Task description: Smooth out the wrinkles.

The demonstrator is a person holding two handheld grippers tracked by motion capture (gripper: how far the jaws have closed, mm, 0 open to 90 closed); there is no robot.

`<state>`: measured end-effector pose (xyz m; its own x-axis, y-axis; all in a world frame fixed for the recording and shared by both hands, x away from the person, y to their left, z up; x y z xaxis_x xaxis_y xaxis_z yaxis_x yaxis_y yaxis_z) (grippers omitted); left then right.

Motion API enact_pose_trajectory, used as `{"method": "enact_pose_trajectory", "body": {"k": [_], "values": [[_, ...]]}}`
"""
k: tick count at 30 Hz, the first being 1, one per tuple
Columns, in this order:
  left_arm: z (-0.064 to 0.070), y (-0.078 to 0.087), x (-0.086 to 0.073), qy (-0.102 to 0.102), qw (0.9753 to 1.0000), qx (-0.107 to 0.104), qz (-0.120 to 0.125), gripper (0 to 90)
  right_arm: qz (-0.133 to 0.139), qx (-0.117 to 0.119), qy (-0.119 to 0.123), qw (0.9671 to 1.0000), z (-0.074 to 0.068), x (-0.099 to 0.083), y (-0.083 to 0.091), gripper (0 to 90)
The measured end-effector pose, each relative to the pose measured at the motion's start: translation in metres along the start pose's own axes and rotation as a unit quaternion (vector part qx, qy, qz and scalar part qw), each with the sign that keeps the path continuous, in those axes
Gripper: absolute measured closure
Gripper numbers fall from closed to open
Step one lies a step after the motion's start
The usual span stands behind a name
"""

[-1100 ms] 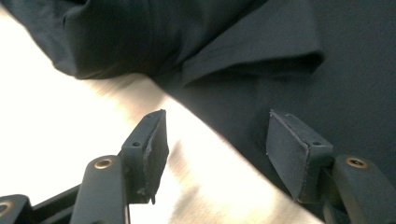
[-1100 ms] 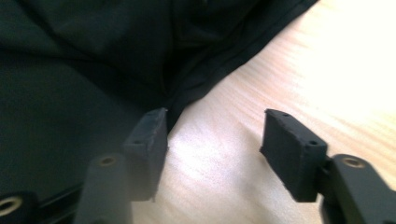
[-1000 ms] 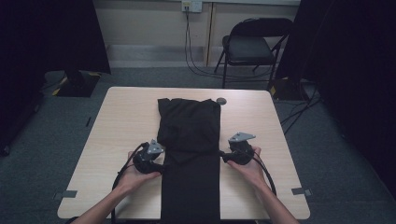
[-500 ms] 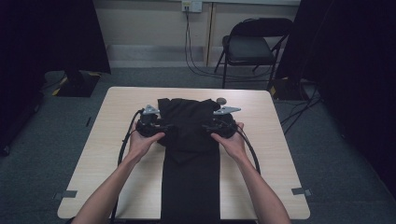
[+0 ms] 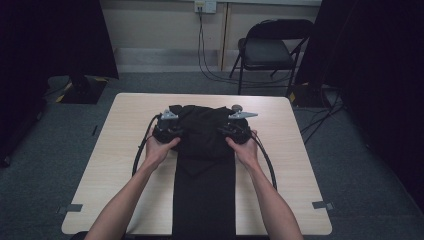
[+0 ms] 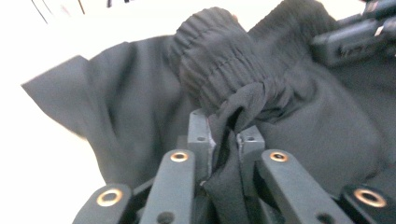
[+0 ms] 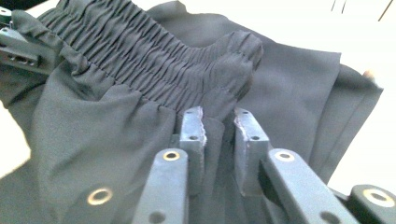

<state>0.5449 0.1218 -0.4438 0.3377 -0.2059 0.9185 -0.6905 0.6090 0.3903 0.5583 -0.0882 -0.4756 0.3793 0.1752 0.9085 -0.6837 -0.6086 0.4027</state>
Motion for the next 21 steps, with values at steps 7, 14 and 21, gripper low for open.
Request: {"method": "enact_pose_trajectory", "body": {"k": [7,14,21], "values": [[0.026,0.052,0.091,-0.043,0.9934,-0.012,0.105,82.3,0.118,0.014,0.020,0.9927,-0.011,0.100,0.063,78.3],[0.068,0.107,0.090,-0.054,0.9840,-0.059,0.159,82.1,0.162,0.040,0.060,0.9842,-0.037,0.120,0.120,78.3],[0.086,0.097,-0.018,-0.049,0.9948,-0.072,0.053,81.6,0.110,0.062,0.049,0.9908,-0.060,0.007,0.121,78.4]]}}
Point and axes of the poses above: each handheld gripper's, and its own axes: y roughly backward along the jaws, x roughly out of its top, z roughly to its right, the point moved 6 cm from there along -y, roughly forward along the jaws, and after that the axes turned 9 degrees about z, right-handed, at the moved point
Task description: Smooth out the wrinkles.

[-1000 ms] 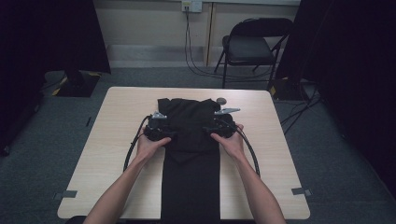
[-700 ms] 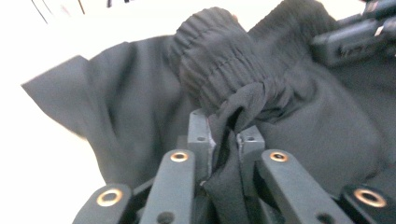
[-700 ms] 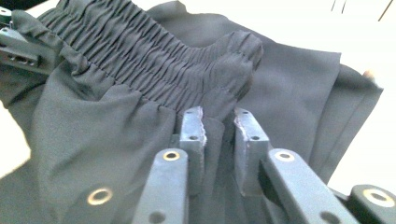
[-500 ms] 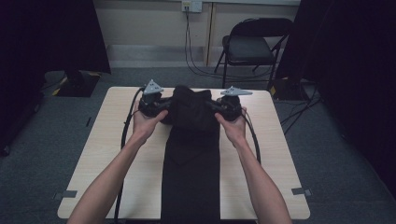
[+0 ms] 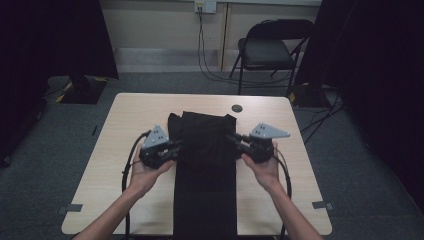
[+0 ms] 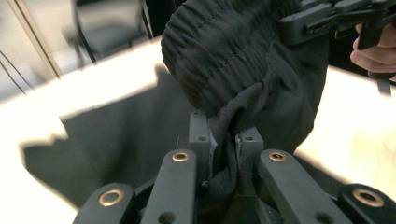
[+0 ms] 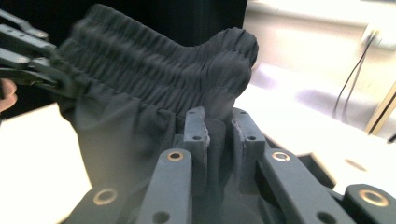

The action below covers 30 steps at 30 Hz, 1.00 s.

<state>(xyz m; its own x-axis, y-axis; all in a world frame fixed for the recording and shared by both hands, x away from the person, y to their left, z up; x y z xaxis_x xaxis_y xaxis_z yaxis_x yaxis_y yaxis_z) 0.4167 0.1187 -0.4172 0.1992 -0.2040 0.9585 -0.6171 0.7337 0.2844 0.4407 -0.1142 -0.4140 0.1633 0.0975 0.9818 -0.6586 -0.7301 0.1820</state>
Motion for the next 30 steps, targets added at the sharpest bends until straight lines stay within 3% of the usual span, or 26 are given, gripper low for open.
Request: {"method": "enact_pose_trajectory", "body": {"k": [1,3,5,6,8,9,10,12,15,16,17,18,19,21,22,23,24,26,28,30], "values": [[0.000,-0.002,-0.017,0.007,0.9998,0.001,-0.018,81.6,0.000,0.000,0.000,1.0000,0.000,0.000,0.000,78.4],[0.004,-0.005,-0.046,0.016,0.9976,-0.015,-0.066,81.1,-0.039,0.010,-0.018,0.9990,-0.004,-0.033,-0.003,78.4],[0.014,-0.006,-0.067,0.007,0.9933,-0.033,-0.110,75.9,-0.097,0.023,-0.003,0.9950,-0.014,-0.065,-0.001,78.0],[0.022,-0.002,-0.080,0.021,0.9902,-0.053,-0.128,72.9,-0.109,0.030,0.002,0.9936,-0.016,-0.073,0.002,77.5],[0.025,0.001,-0.082,0.018,0.9893,-0.062,-0.131,66.4,-0.119,0.034,0.002,0.9923,-0.019,-0.080,0.005,76.8],[0.026,0.005,-0.080,0.017,0.9899,-0.065,-0.124,62.7,-0.141,0.042,0.008,0.9890,-0.023,-0.093,0.010,75.2],[0.026,0.007,-0.077,0.019,0.9908,-0.070,-0.114,62.7,-0.141,0.042,0.008,0.9890,-0.023,-0.093,0.010,75.2],[0.021,0.013,-0.065,0.035,0.9938,-0.070,-0.079,52.9,-0.156,0.040,0.013,0.9868,-0.026,-0.101,0.017,72.3],[0.005,0.016,-0.053,0.053,0.9960,-0.061,-0.039,51.1,-0.159,0.048,0.004,0.9861,-0.028,-0.102,0.028,63.9],[-0.002,0.014,-0.053,0.066,0.9956,-0.052,-0.043,51.4,-0.159,0.047,-0.002,0.9862,-0.027,-0.102,0.032,57.6],[-0.010,0.009,-0.057,0.073,0.9952,-0.024,-0.060,53.5,-0.159,0.040,-0.003,0.9865,-0.026,-0.101,0.037,52.9],[-0.018,0.003,-0.062,0.083,0.9934,-0.010,-0.079,55.0,-0.155,0.039,-0.006,0.9871,-0.024,-0.099,0.041,51.0],[-0.030,-0.009,-0.073,0.070,0.9918,0.014,-0.105,56.2,-0.132,0.024,-0.019,0.9908,-0.015,-0.091,0.048,48.5],[-0.034,-0.014,-0.079,0.065,0.9906,0.026,-0.118,56.2,-0.118,0.017,-0.030,0.9924,-0.009,-0.087,0.050,49.6],[-0.036,-0.018,-0.083,0.070,0.9889,0.025,-0.129,55.8,-0.099,-0.009,-0.043,0.9941,0.005,-0.080,0.050,53.7],[-0.039,-0.022,-0.086,0.063,0.9876,0.035,-0.139,55.8,-0.099,-0.009,-0.043,0.9941,0.005,-0.080,0.050,53.7],[-0.043,-0.024,-0.089,0.062,0.9863,0.050,-0.144,55.2,-0.106,-0.026,-0.041,0.9932,0.013,-0.081,0.047,54.9],[-0.044,-0.027,-0.091,0.097,0.9840,0.039,-0.144,53.8,-0.130,-0.045,-0.035,0.9898,0.024,-0.089,0.036,55.0],[-0.039,-0.029,-0.093,0.066,0.9850,0.037,-0.155,51.1,-0.153,-0.049,-0.029,0.9865,0.026,-0.101,0.025,52.8],[-0.028,-0.033,-0.092,0.055,0.9865,0.014,-0.154,48.8,-0.178,-0.047,-0.016,0.9827,0.020,-0.111,0.016,52.0]]}}
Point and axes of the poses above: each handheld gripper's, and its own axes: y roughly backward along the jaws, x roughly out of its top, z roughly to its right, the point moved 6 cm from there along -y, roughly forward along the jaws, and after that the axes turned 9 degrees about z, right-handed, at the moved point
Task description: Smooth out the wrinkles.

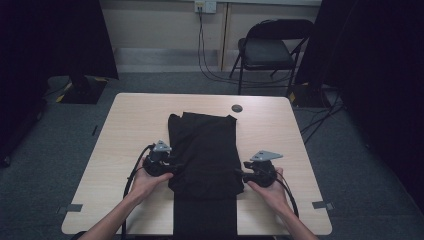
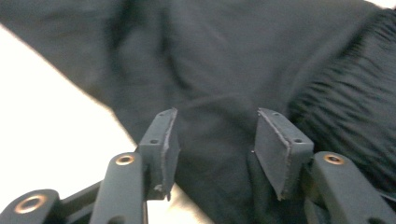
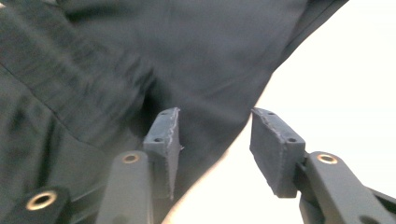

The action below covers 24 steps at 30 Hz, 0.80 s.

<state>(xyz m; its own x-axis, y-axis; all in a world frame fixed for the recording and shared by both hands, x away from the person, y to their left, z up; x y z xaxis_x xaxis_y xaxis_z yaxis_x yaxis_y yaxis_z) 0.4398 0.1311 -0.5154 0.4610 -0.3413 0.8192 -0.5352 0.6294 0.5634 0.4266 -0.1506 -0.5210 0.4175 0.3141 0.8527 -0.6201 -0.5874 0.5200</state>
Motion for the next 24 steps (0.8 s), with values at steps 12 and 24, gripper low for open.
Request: {"method": "enact_pose_trajectory", "body": {"k": [12,24], "values": [[0.042,0.039,0.000,-0.032,0.9945,-0.085,0.053,40.5,0.023,0.074,0.030,0.9966,-0.039,-0.005,0.039,40.3],[0.057,0.033,-0.017,-0.059,0.9951,-0.079,0.004,39.2,0.036,0.100,0.048,0.9931,-0.071,0.009,0.040,41.4]]}}
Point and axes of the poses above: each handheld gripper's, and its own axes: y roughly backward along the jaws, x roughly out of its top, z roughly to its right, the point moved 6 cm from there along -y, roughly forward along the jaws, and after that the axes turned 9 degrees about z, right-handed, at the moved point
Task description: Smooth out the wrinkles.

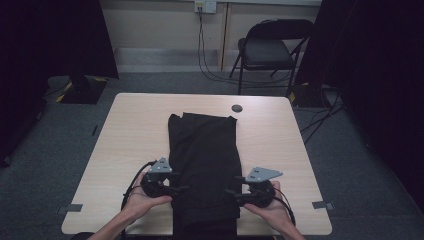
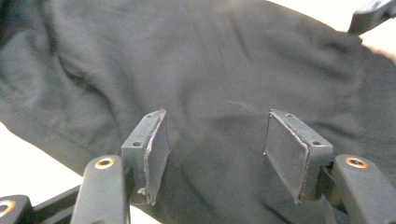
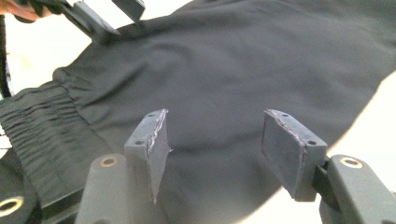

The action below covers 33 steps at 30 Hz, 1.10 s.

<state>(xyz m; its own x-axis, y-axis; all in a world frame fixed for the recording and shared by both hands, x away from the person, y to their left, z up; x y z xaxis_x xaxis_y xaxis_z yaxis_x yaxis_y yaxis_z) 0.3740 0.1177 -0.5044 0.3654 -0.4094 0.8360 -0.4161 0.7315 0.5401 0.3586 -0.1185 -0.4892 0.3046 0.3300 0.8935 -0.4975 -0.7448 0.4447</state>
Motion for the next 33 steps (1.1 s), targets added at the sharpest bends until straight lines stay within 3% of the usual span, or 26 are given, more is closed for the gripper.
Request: {"method": "enact_pose_trajectory", "body": {"k": [3,6,13,17,20,23,24,25,27,30,33], "values": [[0.004,-0.010,-0.005,-0.016,0.9993,0.001,-0.033,40.9,-0.019,0.023,0.020,0.9994,-0.018,0.003,-0.025,41.3],[0.003,-0.013,-0.009,-0.020,0.9984,0.010,-0.053,41.5,-0.054,0.055,0.043,0.9961,-0.039,-0.007,-0.041,40.6],[-0.010,-0.007,-0.006,0.015,0.9990,0.030,-0.031,39.8,-0.069,0.066,0.093,0.9911,-0.060,-0.031,-0.030,41.4],[-0.015,-0.005,-0.004,0.019,0.9990,0.035,-0.019,40.8,-0.089,0.103,0.073,0.9880,-0.068,-0.035,-0.022,41.4],[-0.018,-0.003,-0.002,0.026,0.9991,0.033,-0.007,45.3,-0.088,0.124,0.061,0.9864,-0.070,-0.032,-0.019,38.7],[-0.026,-0.002,0.003,0.012,0.9990,0.043,-0.002,54.4,-0.055,0.111,0.041,0.9914,-0.057,-0.016,-0.020,40.6],[-0.030,-0.002,0.005,0.010,0.9988,0.047,0.001,61.4,-0.034,0.078,0.040,0.9956,-0.041,-0.004,-0.023,42.0],[-0.033,-0.003,0.007,0.012,0.9988,0.048,0.004,61.4,-0.034,0.078,0.040,0.9956,-0.041,-0.004,-0.023,42.0],[-0.040,-0.006,0.009,0.012,0.9985,0.054,0.001,66.6,-0.017,0.058,0.029,0.9978,-0.026,0.006,-0.027,43.2],[-0.054,-0.013,0.014,0.008,0.9978,0.066,-0.004,72.3,-0.005,0.011,0.021,0.9997,0.001,0.014,-0.035,47.0],[-0.069,-0.022,0.019,0.025,0.9973,0.069,-0.005,74.9,-0.006,-0.014,0.007,0.9999,0.026,0.019,-0.048,48.6]]}}
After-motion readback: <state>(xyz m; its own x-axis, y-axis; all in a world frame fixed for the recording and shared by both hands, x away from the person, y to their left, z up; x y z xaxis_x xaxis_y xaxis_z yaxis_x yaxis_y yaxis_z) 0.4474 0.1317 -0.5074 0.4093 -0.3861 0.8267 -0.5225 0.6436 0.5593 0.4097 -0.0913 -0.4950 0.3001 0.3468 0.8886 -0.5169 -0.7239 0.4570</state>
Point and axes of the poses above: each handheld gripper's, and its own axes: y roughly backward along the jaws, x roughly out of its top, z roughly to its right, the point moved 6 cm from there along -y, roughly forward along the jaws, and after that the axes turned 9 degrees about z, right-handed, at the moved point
